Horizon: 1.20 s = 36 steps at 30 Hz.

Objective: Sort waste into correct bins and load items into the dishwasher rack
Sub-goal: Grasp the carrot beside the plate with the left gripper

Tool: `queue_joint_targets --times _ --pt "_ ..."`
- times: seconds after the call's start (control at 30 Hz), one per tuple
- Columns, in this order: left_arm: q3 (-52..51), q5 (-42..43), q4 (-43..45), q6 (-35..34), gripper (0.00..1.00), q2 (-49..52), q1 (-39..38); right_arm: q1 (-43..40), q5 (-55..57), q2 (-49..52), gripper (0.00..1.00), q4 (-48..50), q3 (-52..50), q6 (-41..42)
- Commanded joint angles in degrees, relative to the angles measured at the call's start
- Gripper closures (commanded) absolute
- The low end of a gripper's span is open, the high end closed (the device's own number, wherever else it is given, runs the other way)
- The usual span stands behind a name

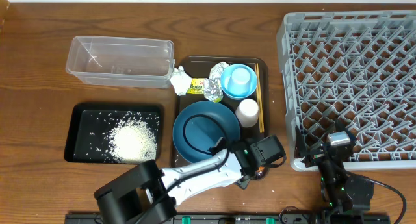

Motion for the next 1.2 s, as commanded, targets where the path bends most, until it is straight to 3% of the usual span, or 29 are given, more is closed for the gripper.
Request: queue_joint_targets --times 0.0,1.17 --pt "-0.66 -1.88 -1.11 -3.61 0.32 2.05 0.22 -0.52 0.15 -0.28 0.01 -0.02 -0.24 0.7" --pt "-0.66 -0.13 -1.64 -3.52 0.56 4.15 0.07 -0.52 0.15 -0.28 0.01 -0.02 -0.24 0.72"
